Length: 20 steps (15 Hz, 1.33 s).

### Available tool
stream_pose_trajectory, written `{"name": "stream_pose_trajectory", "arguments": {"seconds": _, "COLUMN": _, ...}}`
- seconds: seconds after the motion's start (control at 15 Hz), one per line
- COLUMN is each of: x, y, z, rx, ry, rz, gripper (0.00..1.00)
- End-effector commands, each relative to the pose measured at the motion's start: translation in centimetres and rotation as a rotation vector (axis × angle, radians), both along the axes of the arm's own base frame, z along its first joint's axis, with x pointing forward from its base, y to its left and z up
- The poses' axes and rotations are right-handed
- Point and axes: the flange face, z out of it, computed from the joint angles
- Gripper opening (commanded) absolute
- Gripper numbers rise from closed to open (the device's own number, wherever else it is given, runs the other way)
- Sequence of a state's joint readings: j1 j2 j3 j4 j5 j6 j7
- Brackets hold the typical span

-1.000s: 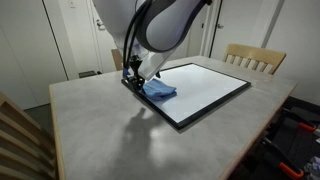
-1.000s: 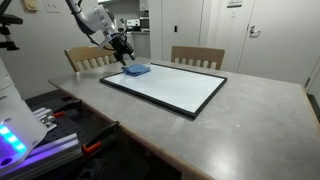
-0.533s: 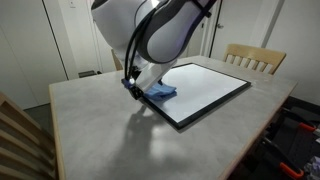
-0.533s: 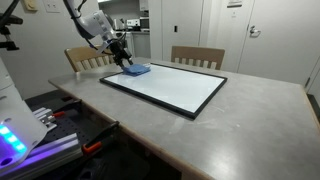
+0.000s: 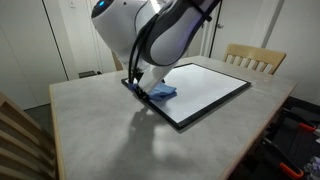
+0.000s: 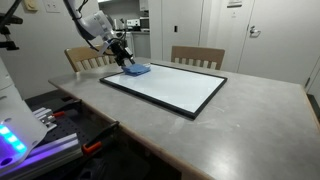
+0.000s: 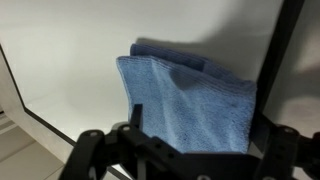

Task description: Use the cloth to wipe the white board

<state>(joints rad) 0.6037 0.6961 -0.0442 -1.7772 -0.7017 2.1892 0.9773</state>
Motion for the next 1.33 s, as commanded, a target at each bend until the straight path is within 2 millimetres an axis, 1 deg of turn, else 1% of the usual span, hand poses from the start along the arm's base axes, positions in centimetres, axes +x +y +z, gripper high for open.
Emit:
{"name": "stream_pose_trajectory", "arguments": {"seconds": 0.0, "x": 0.6, "y": -0.2, "z": 0.1, "rx": -0.043, "ry": -0.004, "rz": 0.014, "gripper": 1.0}}
{"name": "stream_pose_trajectory", "arguments": {"seconds": 0.4, "x": 0.9, "y": -0.9, "z": -1.5, "rx": -0.052, "ry": 0.012, "rz": 0.026, "gripper": 1.0}}
{"name": "stream_pose_trajectory", "arguments": {"seconds": 0.47, "x": 0.9, "y": -1.0, "z": -1.8, "rx": -0.052, "ry": 0.013, "rz": 0.025, "gripper": 0.75}}
{"name": "stream_pose_trajectory", "arguments": {"seconds": 0.53, "x": 1.0, "y": -1.0, "z": -2.1, "rx": -0.052, "ry": 0.017, "rz": 0.026, "gripper": 0.74}}
{"name": "stream_pose_trajectory", "arguments": {"seconds": 0.6, "x": 1.5, "y": -1.2, "z": -1.7, "rx": -0.048, "ry": 0.013, "rz": 0.028, "gripper": 0.67}}
{"name": "stream_pose_trajectory", "arguments": {"seconds": 0.67, "x": 1.6, "y": -1.3, "z": -1.6, "rx": -0.047, "ry": 0.012, "rz": 0.029, "gripper": 0.58}}
{"name": "stream_pose_trajectory", "arguments": {"seconds": 0.73, "x": 1.7, "y": -1.3, "z": -1.5, "rx": -0.047, "ry": 0.011, "rz": 0.029, "gripper": 0.52}}
{"name": "stream_pose_trajectory", "arguments": {"seconds": 1.0, "x": 2.3, "y": -1.4, "z": -0.8, "rx": -0.038, "ry": 0.003, "rz": 0.036, "gripper": 0.24}}
{"name": "stream_pose_trajectory", "arguments": {"seconds": 1.2, "x": 3.0, "y": -0.9, "z": 0.5, "rx": 0.013, "ry": -0.002, "rz": 0.072, "gripper": 0.03}}
{"name": "stream_pose_trajectory", "arguments": {"seconds": 1.27, "x": 3.3, "y": -0.6, "z": 1.0, "rx": 0.058, "ry": -0.007, "rz": 0.103, "gripper": 0.0}}
